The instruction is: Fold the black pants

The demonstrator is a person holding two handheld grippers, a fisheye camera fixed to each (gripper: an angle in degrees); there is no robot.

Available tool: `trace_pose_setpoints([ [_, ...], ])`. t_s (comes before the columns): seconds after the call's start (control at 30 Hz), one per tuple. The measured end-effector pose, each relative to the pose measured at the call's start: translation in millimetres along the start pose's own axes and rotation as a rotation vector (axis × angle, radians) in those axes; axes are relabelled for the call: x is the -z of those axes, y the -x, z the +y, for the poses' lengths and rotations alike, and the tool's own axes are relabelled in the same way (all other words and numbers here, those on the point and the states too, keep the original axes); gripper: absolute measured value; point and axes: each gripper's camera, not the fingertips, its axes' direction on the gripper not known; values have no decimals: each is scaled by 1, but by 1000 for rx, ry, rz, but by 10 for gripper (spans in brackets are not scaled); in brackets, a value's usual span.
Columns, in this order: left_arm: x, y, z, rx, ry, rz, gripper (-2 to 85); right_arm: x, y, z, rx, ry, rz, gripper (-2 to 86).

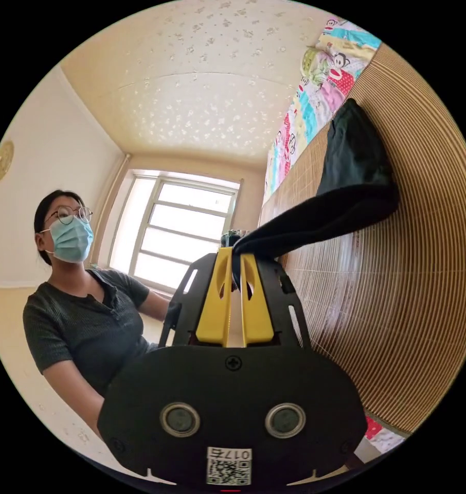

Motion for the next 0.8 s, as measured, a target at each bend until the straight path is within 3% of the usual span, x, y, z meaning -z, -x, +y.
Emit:
trace_pose_setpoints([
  [0.1,6,-45,17,-12,-72,33,36,8,51,15,61,-79,-77,17],
  [0.27,-6,-147,21,-133,-35,-12,31,-1,170,32,237,-78,-92,17],
  [0.57,-28,-372,2,-558,-15,-110,34,-25,382,37,669,-51,-14,14],
  [0.67,-32,-417,-19,-626,-53,-148,35,-33,410,8,680,-84,14,13],
  [0.8,-29,-395,-67,-469,-122,-291,35,-51,372,-46,558,-77,165,13],
])
